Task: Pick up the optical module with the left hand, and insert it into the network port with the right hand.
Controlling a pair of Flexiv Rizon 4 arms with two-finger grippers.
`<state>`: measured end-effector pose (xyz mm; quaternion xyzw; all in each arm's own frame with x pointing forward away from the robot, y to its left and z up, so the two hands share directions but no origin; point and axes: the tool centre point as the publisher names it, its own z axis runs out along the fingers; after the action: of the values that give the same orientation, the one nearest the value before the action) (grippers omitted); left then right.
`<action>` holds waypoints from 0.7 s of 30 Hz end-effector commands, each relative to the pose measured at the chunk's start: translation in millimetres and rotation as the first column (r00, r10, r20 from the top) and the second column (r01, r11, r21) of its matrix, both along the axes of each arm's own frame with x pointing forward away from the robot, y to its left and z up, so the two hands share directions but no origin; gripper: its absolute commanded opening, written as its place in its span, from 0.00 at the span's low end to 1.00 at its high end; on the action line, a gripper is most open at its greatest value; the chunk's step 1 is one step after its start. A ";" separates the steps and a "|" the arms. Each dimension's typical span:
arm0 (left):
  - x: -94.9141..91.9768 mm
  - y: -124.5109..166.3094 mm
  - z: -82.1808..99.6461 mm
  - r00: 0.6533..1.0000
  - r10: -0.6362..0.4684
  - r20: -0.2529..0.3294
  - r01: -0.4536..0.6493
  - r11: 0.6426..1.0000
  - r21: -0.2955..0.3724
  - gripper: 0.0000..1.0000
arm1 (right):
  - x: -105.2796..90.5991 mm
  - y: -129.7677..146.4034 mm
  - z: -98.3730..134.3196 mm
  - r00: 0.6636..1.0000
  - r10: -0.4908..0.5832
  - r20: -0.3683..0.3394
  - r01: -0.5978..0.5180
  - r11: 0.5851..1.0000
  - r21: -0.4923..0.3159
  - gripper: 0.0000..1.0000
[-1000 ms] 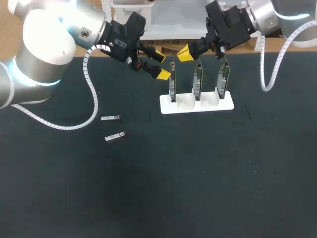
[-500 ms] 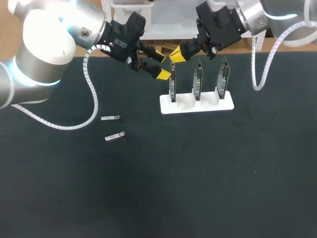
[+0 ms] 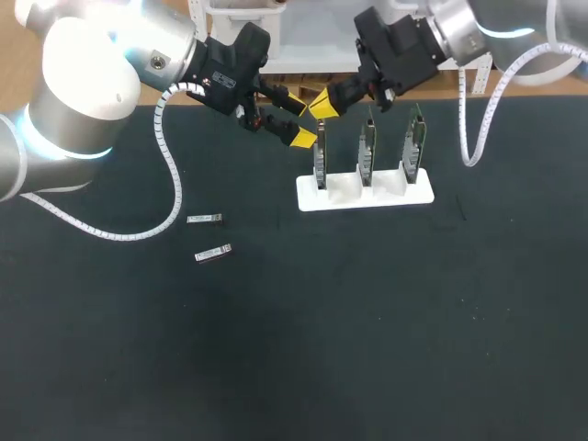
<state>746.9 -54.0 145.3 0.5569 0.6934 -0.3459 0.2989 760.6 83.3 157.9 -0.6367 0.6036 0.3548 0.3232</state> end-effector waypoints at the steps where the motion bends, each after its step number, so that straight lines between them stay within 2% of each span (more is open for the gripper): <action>1: 2.2 -1.6 0.7 1.000 0.000 -0.005 0.000 1.000 0.008 1.00 | 6.1 1.5 -0.7 1.000 0.006 -0.003 -0.006 1.000 -0.003 0.00; 21: 2.2 -1.6 0.7 1.000 0.000 -0.005 0.000 1.000 0.008 1.00 | 12.3 -3.1 -9.8 1.000 -0.007 0.004 0.007 1.000 -0.027 0.00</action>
<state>746.9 -54.0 145.3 0.5569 0.6934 -0.3459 0.2989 772.6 80.1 149.3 -0.6401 0.6093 0.3444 0.3169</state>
